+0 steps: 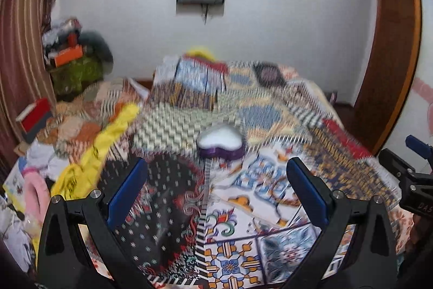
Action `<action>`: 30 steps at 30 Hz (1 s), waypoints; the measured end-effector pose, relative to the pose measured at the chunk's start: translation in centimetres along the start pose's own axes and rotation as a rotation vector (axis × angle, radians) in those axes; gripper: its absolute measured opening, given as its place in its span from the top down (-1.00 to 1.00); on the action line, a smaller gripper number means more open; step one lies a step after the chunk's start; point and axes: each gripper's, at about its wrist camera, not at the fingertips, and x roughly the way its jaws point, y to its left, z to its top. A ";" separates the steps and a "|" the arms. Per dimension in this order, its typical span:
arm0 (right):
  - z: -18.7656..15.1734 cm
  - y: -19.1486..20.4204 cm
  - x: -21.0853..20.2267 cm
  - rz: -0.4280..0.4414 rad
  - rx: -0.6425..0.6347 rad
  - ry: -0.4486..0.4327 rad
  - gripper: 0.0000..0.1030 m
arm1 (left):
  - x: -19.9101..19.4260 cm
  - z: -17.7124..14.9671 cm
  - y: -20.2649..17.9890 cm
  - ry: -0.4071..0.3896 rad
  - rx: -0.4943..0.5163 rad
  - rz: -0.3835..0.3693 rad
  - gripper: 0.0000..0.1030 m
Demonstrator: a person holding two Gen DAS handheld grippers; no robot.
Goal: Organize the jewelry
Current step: 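Lower both tools toward the jewelry scattered beside the purple heart tin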
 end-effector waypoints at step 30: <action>-1.5 0.7 7.7 0.316 0.004 0.289 0.17 | 11.8 -2.8 -5.5 0.361 0.160 -0.316 0.84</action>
